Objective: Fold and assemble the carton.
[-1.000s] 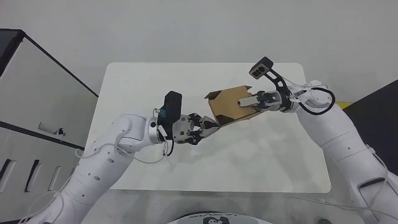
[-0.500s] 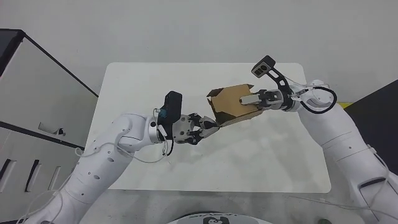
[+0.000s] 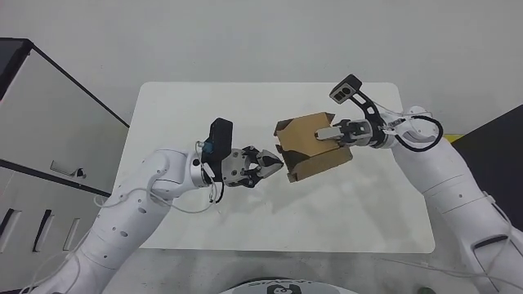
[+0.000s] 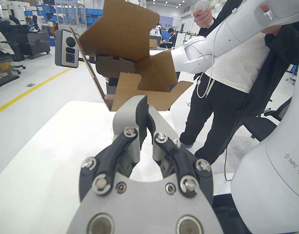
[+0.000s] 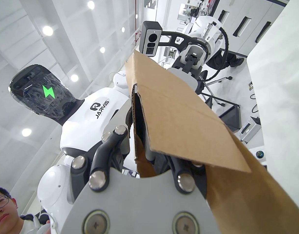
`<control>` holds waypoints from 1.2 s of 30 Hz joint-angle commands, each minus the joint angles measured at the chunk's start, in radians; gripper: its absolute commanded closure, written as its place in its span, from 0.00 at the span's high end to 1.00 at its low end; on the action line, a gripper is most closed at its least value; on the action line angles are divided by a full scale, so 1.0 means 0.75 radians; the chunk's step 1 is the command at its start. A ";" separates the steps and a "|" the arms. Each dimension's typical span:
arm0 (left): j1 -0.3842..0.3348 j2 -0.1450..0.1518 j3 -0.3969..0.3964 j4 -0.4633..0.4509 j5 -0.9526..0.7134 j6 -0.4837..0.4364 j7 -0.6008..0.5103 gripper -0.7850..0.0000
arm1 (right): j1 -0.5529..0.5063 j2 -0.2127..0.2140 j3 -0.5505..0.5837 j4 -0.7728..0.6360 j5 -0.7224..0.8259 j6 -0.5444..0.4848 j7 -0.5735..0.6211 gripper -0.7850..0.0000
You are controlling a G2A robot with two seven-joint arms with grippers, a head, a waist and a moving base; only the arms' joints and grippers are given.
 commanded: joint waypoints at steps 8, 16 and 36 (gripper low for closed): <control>0.001 -0.003 0.020 -0.016 0.004 0.000 -0.003 0.00 | 0.004 0.006 -0.005 -0.001 0.009 0.000 0.000 0.00; 0.012 0.001 0.015 -0.021 -0.005 0.000 -0.013 0.00 | -0.038 0.002 0.098 -0.013 0.000 0.000 0.000 0.00; -0.033 -0.005 0.078 0.000 -0.019 0.000 -0.011 0.00 | -0.047 -0.043 0.056 -0.038 -0.039 0.000 0.000 0.00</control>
